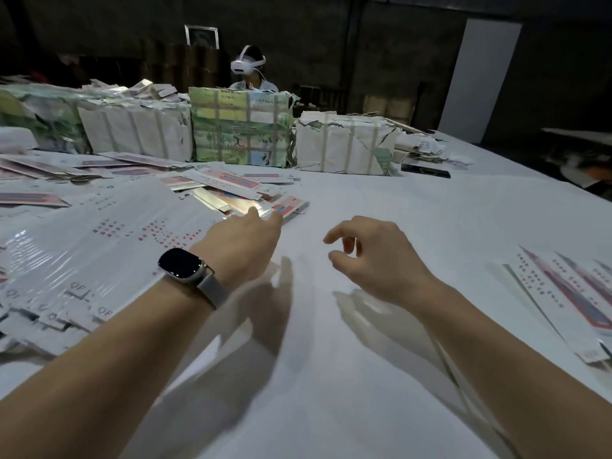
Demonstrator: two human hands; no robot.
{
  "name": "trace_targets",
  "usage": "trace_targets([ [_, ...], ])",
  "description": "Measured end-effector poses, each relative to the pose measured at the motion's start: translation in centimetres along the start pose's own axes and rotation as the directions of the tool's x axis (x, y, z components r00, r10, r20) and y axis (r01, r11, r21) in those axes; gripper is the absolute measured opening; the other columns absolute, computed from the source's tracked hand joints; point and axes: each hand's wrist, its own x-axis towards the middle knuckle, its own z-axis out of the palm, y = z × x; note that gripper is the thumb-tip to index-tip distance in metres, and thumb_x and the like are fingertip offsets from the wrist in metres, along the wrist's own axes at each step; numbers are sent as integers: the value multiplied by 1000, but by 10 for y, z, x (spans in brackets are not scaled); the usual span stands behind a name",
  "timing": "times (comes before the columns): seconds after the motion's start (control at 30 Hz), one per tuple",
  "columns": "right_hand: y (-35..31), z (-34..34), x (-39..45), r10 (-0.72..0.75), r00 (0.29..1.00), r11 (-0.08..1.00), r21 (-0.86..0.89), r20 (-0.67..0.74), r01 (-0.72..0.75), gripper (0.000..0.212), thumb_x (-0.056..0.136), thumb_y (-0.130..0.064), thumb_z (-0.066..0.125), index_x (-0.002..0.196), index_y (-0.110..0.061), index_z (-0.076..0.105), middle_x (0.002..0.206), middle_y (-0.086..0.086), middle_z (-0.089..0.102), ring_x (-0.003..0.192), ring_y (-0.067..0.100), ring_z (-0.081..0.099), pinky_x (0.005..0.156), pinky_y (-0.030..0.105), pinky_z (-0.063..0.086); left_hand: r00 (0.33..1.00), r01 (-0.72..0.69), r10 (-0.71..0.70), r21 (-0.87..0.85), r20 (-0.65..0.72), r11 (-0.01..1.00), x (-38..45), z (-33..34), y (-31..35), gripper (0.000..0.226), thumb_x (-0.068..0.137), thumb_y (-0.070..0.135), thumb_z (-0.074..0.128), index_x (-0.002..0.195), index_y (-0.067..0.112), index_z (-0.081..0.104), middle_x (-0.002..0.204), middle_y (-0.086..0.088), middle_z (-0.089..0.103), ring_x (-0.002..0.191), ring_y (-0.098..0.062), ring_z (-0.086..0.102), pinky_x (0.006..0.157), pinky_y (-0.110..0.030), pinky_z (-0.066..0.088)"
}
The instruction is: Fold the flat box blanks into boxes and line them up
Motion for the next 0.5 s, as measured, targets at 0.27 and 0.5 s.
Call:
trace_targets([
  [0.27,-15,-17,7,126,961,822,569,-248,39,32,87,-40,65,118,-40,57,84,-12,57,69,3,53,64,15,43,890,-370,23,-692,-456,619,-26,-67,30,76,96,-6,41,149,46,26,108,-1,63,78,-14,57,56,-33,50],
  [0.5,-28,-30,4,119,951,708,695,-286,121,49,89,-32,59,136,-34,45,114,-5,64,93,12,69,73,32,60,990,-130,6,-916,-143,-380,-28,-57,53,44,100,-1,50,138,21,49,91,-1,77,74,-14,74,57,-34,60],
])
